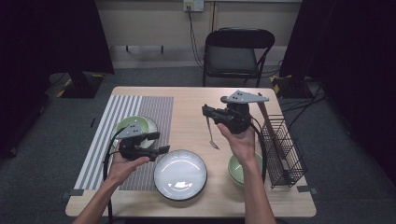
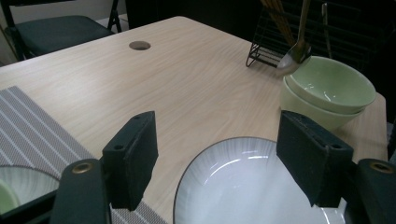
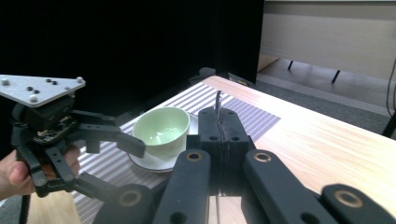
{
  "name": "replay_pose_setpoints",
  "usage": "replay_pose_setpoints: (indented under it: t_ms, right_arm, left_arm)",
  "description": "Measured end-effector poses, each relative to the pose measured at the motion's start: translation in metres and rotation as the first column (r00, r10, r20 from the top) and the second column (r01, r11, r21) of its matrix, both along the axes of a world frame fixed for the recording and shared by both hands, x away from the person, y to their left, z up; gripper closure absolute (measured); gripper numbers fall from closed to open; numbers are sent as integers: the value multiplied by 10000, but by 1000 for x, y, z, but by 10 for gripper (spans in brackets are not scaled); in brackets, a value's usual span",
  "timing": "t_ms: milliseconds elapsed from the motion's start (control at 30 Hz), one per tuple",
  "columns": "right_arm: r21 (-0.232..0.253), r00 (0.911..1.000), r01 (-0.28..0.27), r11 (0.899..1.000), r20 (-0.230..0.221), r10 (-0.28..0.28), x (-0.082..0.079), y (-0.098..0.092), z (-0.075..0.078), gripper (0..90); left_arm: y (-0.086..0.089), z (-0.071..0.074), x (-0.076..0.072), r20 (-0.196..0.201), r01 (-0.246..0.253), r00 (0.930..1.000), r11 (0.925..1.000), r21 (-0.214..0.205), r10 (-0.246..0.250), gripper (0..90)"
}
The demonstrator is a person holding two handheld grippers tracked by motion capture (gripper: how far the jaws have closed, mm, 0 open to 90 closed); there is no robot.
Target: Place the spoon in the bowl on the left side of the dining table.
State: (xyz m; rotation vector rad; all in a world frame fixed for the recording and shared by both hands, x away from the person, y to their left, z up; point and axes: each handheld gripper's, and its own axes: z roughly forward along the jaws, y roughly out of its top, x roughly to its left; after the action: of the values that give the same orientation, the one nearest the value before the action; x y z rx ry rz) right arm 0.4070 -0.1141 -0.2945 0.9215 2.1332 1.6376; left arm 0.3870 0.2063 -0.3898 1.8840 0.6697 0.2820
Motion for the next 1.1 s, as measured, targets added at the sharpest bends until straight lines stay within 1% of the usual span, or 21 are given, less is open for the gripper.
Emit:
replay_pose_setpoints:
  t_ms: [33,100,167,200,233,267,300,400,433,500,533,567,633,700,767,800,1000,1100]
  right_arm:
    - [26,10000,-15,10000,0,15,0,1,0,898]
    - [81,10000,-92,9999,-30,92,0,5,0,898]
    - [102,9998,-178,9998,-27,178,1,9,-2,898]
    - [130,9997,-229,9997,-53,230,1,12,-3,898]
    - [139,9996,-274,9995,-63,275,1,14,-4,898]
    - [142,9994,-333,9993,-76,334,1,17,-5,898]
    - [136,9992,-398,9991,-78,399,1,19,-6,898]
    - [172,9985,-546,9984,-90,548,1,26,-7,899]
    - [169,9982,-589,9981,-94,591,1,29,-7,899]
    - [213,9975,-701,9973,-107,703,1,34,-8,898]
    - [235,9972,-741,9970,-102,743,0,36,-9,898]
    - [237,9967,-798,9965,-108,801,0,39,-10,899]
    - [257,9958,-900,9956,-133,903,0,44,-12,898]
    - [306,9944,-1043,9941,-148,1048,0,50,-14,898]
    - [260,9931,-1154,9930,-192,1159,-1,56,-15,898]
    - [270,9922,-1228,9921,-194,1233,-1,60,-16,898]
    - [391,9854,-1677,9851,-214,1686,-4,80,-22,898]
    - [296,9819,-1859,9821,-306,1868,-6,89,-26,898]
  left_arm:
    - [-3,2,1,-33,57,10000,9999,-103,-58,292]
    - [-8,5,2,77,206,9998,9997,-96,-205,295]
    - [-14,7,2,11,303,9995,9991,-300,-303,297]
    - [-17,7,2,43,365,9993,9988,-311,-364,300]
    - [-18,8,2,54,395,9992,9991,-179,-394,304]
    - [-21,8,2,13,460,9989,9982,-388,-460,308]
    - [-22,9,2,40,498,9988,9981,-361,-497,312]
    - [-25,10,1,64,571,9984,9973,-462,-568,327]
    - [-26,10,1,109,599,9982,9974,-404,-595,335]
    - [-26,10,0,121,633,9980,9962,-593,-627,379]
    - [-26,10,1,40,689,9976,9947,-767,-688,380]
    - [-26,10,1,-4,723,9974,9938,-847,-726,380]
    - [-25,11,0,91,719,9974,9941,-813,-714,385]
    - [-23,11,1,51,771,9970,9936,-821,-770,393]
    - [-22,11,2,102,783,9969,9928,-903,-777,404]
    - [-21,11,2,114,772,9970,9919,-1007,-765,410]
    - [-18,12,1,225,881,9960,9892,-1169,-860,451]
    - [-18,12,1,337,892,9957,9899,-1103,-860,473]
